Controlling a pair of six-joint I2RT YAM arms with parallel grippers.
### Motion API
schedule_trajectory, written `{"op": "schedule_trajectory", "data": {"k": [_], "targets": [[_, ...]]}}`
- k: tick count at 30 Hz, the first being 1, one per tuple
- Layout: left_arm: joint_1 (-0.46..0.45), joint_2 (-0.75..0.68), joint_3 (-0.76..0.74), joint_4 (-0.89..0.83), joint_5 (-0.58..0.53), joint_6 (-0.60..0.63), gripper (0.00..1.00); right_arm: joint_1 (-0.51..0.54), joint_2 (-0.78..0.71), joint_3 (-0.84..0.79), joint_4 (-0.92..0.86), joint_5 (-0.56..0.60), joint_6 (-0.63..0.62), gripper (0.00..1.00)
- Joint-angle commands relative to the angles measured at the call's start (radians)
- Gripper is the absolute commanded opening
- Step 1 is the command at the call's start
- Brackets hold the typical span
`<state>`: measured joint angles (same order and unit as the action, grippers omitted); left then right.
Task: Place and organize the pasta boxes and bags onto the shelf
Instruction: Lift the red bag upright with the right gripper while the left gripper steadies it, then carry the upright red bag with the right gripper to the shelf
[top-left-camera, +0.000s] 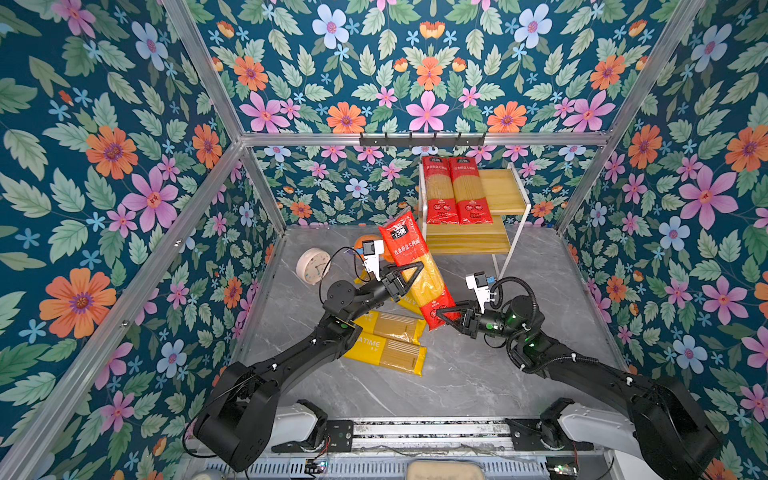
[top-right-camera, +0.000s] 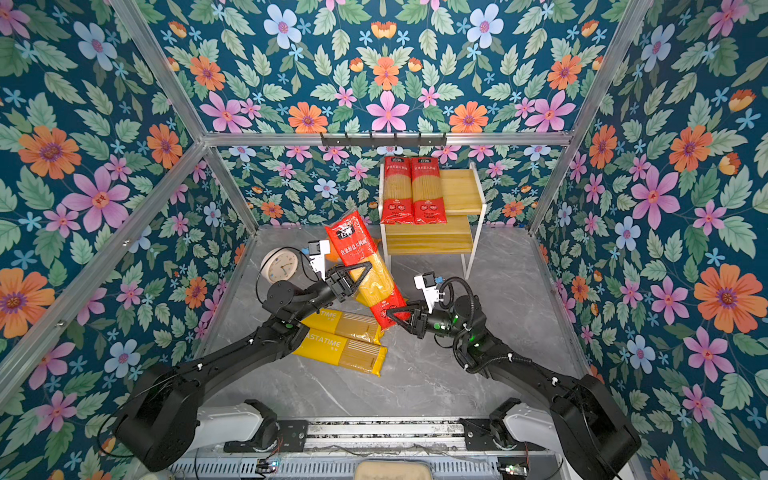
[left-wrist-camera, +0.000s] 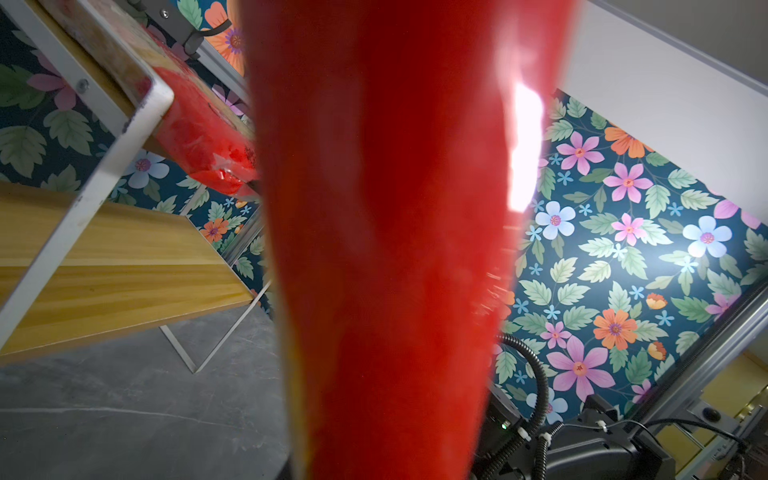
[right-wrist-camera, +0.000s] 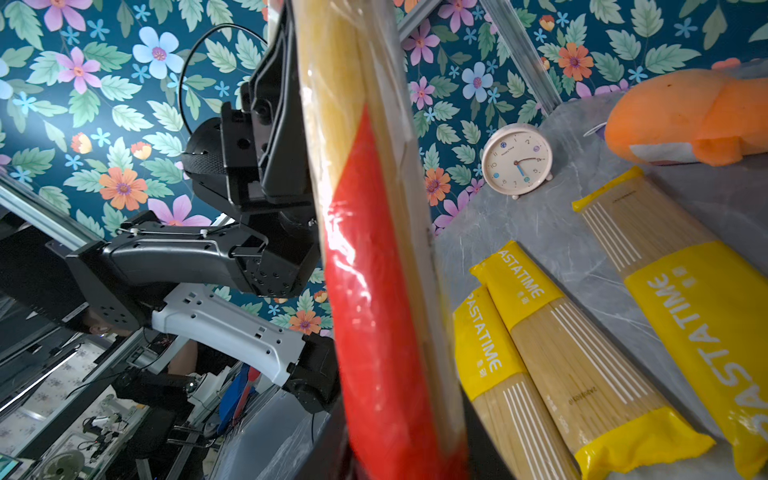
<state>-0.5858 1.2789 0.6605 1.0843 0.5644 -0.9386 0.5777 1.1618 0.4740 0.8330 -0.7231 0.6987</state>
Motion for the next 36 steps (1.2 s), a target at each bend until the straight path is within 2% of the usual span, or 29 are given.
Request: {"op": "schedule_trajectory", "data": {"k": [1,6,15,26,36], "targets": [[-0.001,-0.012,0.003,0.135,-0.002,-0.021,0.11,0.002,0.000,0.012,0.099,0.004,0.020,0.20],[-0.001,-0.040,0.000,0.086,-0.009,-0.009,0.20,0.002,0.018,0.020,0.128,0.006,0.046,0.09],[0.000,-0.039,-0.003,0.078,-0.011,0.000,0.35,0.001,-0.016,0.042,0.088,0.058,0.062,0.00],[0.009,-0.048,-0.019,0.097,-0.020,-0.006,0.58,-0.007,-0.043,0.130,0.027,0.115,0.076,0.00],[0.009,-0.048,-0.076,0.115,-0.019,-0.007,0.64,-0.033,-0.023,0.248,0.020,0.160,0.072,0.00]]}}
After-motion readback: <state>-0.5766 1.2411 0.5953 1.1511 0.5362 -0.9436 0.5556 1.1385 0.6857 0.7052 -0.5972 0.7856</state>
